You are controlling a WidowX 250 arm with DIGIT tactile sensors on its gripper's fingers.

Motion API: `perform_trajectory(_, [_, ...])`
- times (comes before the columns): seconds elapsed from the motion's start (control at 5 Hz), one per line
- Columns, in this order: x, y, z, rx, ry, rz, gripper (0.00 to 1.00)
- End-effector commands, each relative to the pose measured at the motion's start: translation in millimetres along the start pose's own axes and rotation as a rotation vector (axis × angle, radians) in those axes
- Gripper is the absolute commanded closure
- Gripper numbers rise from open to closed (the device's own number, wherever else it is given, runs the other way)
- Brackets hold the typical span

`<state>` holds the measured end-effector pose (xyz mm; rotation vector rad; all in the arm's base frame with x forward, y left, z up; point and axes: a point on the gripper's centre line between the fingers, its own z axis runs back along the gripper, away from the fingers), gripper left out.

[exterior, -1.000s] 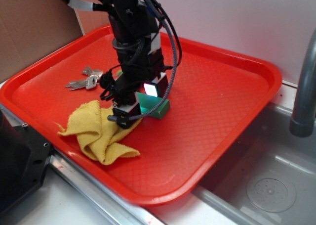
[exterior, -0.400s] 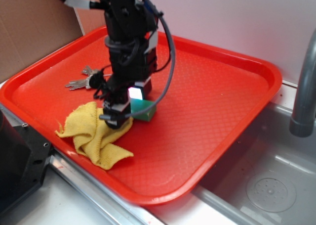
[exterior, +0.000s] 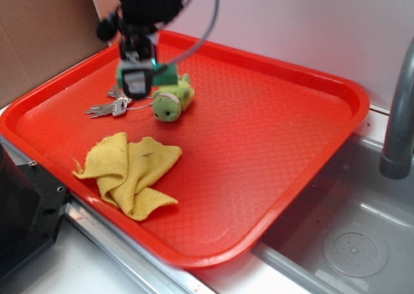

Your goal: Grab the green block.

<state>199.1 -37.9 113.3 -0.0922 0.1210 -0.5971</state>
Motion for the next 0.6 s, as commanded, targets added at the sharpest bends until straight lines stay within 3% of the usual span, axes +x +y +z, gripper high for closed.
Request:
perform_trajectory(0.0, [-24.1,-12.2,66.8,0.033,-0.102,0.499,1.00])
perform_trajectory(0.2, [-28.3,-15.2,74.7,0.046,-0.142,0.633,1.00])
perform_trajectory(0.4, [-25.0,-10.9,70.7,0.081,-0.181,0.606,1.00])
